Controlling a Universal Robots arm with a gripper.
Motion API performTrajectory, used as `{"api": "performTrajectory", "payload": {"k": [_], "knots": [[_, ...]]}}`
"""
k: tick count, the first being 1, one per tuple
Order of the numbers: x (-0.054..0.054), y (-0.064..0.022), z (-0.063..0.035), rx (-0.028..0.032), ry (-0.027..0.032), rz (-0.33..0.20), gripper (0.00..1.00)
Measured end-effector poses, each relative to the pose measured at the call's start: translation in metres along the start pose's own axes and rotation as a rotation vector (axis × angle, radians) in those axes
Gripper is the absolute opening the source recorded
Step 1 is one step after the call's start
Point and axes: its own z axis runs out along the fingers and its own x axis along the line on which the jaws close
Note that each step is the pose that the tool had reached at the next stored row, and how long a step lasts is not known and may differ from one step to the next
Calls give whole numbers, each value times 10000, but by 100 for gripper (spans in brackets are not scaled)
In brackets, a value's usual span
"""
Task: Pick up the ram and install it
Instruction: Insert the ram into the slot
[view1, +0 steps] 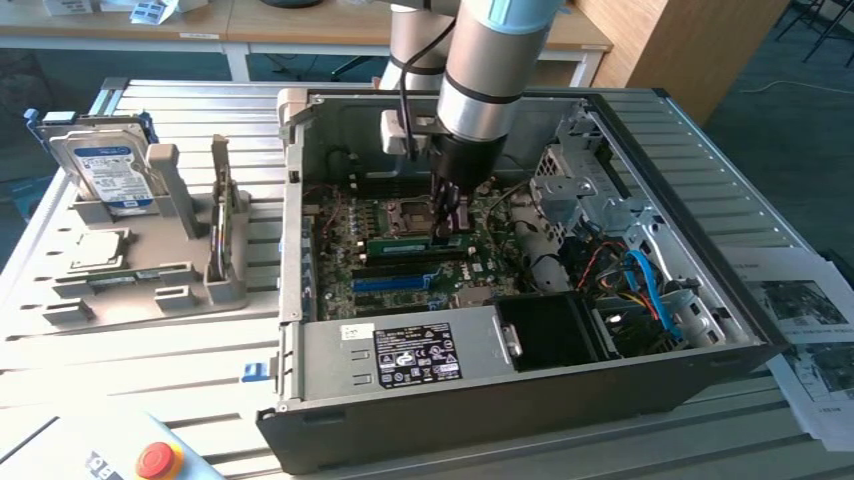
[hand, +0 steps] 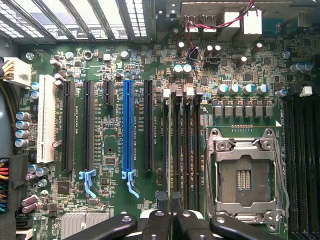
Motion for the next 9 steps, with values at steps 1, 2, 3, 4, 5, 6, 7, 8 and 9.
{"api": "performTrajectory", "payload": {"k": [1,2,3,4,5,6,7,8,9], "knots": [[0,0,2,-1,3,0,12],[1,0,3,-2,4,0,12],[1,0,3,-1,5,0,12],[1,0,2,-2,5,0,12],[0,0,3,-1,4,0,12],[1,0,3,-1,4,0,12],[0,0,8,1,0,0,12],[0,-1,12,1,-1,0,12],[0,-1,12,0,2,0,12]]}}
